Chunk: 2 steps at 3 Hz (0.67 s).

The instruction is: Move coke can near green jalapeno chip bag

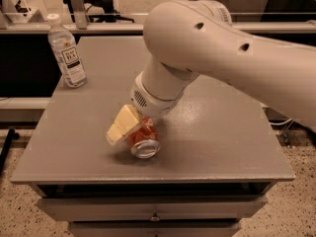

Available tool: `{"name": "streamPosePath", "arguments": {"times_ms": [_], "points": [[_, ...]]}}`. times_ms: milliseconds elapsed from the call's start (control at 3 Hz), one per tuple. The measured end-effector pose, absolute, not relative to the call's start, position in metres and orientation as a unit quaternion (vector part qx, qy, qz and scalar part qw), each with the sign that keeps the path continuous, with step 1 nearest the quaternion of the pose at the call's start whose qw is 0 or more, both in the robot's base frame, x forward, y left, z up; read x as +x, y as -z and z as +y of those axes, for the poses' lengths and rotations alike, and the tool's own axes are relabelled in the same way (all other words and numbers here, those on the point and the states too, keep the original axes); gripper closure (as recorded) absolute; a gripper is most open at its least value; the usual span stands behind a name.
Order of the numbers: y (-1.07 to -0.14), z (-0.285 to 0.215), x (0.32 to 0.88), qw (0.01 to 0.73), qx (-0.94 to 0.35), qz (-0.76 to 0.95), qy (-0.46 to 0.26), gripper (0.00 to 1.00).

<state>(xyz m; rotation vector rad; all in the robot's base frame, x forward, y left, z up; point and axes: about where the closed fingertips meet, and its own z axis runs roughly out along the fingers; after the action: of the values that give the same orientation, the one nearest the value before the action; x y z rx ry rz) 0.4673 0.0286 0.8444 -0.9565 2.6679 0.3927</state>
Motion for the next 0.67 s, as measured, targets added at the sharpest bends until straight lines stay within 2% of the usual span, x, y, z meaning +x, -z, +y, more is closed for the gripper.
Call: {"name": "streamPosePath", "arguments": {"times_ms": [667], "points": [[-0.8465, 0.0206, 0.4776, 0.156, -0.317, 0.932, -0.084, 0.62]]}}
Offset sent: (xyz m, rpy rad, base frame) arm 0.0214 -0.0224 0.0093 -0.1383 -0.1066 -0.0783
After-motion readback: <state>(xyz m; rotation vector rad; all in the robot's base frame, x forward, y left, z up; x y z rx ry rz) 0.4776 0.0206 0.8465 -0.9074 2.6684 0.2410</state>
